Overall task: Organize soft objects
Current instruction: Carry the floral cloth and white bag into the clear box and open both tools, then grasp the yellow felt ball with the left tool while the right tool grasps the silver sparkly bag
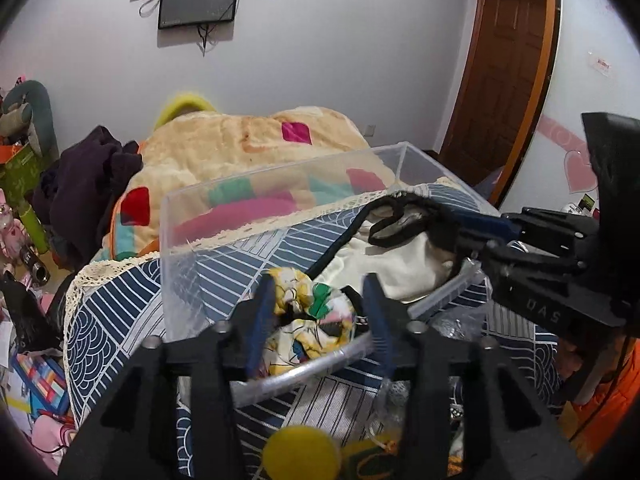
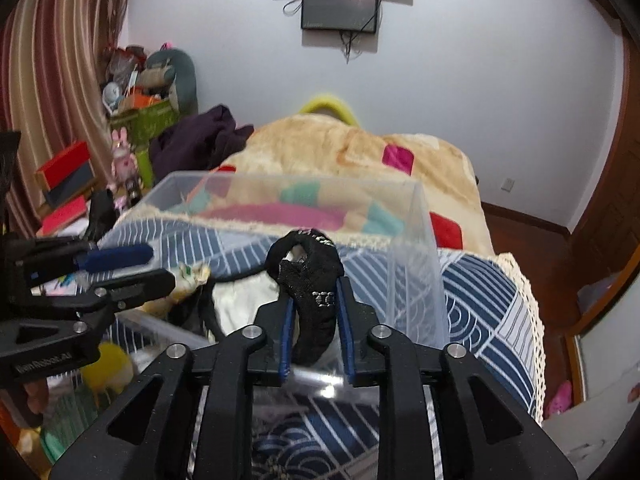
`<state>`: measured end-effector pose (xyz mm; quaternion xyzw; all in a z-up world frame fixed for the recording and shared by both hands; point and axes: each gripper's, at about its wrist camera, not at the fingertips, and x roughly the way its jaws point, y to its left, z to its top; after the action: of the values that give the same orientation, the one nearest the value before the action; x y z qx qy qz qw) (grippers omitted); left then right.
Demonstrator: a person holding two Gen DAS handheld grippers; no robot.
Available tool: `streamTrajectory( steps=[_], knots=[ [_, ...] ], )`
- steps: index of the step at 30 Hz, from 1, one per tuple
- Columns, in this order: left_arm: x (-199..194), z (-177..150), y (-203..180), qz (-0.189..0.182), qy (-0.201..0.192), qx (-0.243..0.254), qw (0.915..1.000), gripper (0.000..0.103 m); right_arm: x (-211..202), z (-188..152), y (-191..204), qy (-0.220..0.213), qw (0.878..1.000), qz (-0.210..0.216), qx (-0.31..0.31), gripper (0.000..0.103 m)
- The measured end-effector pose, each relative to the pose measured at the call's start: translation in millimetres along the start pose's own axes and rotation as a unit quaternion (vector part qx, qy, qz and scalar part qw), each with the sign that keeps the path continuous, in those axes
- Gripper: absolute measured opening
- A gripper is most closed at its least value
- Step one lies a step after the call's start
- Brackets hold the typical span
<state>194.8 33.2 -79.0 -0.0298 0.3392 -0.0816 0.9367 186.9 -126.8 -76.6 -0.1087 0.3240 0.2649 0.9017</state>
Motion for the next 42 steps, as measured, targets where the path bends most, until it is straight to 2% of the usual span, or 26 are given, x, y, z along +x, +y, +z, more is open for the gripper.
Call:
streamTrajectory(
  steps=[2, 4, 6, 8, 10, 11, 14, 19, 25, 29, 33, 35, 37, 38, 39, 41, 42],
  knots=[
    [-8, -3, -3, 0.004, -0.01, 0.003, 0.9999, 0.058, -6, -2, -2, 0.0, 1.0, 0.004, 0.0, 0.038],
    [-19, -6, -5, 0.008, -0.021, 0.005, 0.9997, 0.06, -16, -4, -2, -0.015, 1.0, -0.001, -0.002, 0.054],
    [-30, -7, -7, 0.015, -0.034, 0.008, 0.9993, 0.063, -26, -4, -2, -0.031, 0.999, -0.008, -0.004, 0.062],
    [-43, -8, -6, 0.019, -0.052, 0.007, 0.9985, 0.074, -38, -3, -2, -0.049, 0.999, -0.012, -0.004, 0.071],
    [-55, -9, -5, 0.028, -0.07, 0.004, 0.9972, 0.082, -53, -5, -2, -0.072, 0.997, -0.017, -0.002, 0.086],
    [-62, -10, -5, 0.033, -0.079, 0.002, 0.9963, 0.088, -56, -5, -1, -0.079, 0.997, -0.017, -0.002, 0.087],
    [-73, -16, -2, 0.043, -0.087, -0.004, 0.9953, 0.099, -65, -8, 3, -0.087, 0.996, -0.006, 0.0, 0.087],
    [-74, -31, 10, 0.048, -0.069, -0.018, 0.9963, 0.1, -58, -25, 8, -0.066, 0.998, 0.014, 0.008, 0.089],
    [-52, -59, 22, 0.058, -0.013, -0.021, 0.998, 0.1, -25, -44, 9, -0.014, 0.999, 0.033, 0.021, 0.089],
    [-37, -76, 27, 0.056, 0.019, -0.026, 0.9979, 0.1, -3, -47, 5, 0.028, 0.997, 0.061, 0.045, 0.088],
    [-27, -86, 30, 0.053, 0.033, -0.035, 0.9974, 0.099, 7, -46, 13, 0.042, 0.996, 0.074, 0.037, 0.088],
    [-25, -88, 31, 0.043, 0.031, -0.042, 0.9977, 0.093, 11, -44, 16, 0.045, 0.995, 0.085, 0.04, 0.083],
    [-23, -87, 30, 0.027, 0.033, -0.046, 0.998, 0.085, 14, -43, 22, 0.049, 0.994, 0.093, 0.037, 0.068],
    [-22, -87, 30, 0.02, 0.034, -0.047, 0.9981, 0.081, 17, -43, 24, 0.051, 0.993, 0.1, 0.035, 0.064],
    [-22, -87, 29, 0.018, 0.034, -0.047, 0.9982, 0.08, 19, -42, 26, 0.053, 0.993, 0.103, 0.034, 0.056],
    [-22, -86, 26, 0.018, 0.031, -0.044, 0.9984, 0.076, 20, -43, 29, 0.047, 0.993, 0.101, 0.031, 0.052],
    [-22, -87, 25, 0.015, 0.031, -0.041, 0.9986, 0.074, 19, -44, 30, 0.044, 0.994, 0.101, 0.028, 0.045]
  ],
)
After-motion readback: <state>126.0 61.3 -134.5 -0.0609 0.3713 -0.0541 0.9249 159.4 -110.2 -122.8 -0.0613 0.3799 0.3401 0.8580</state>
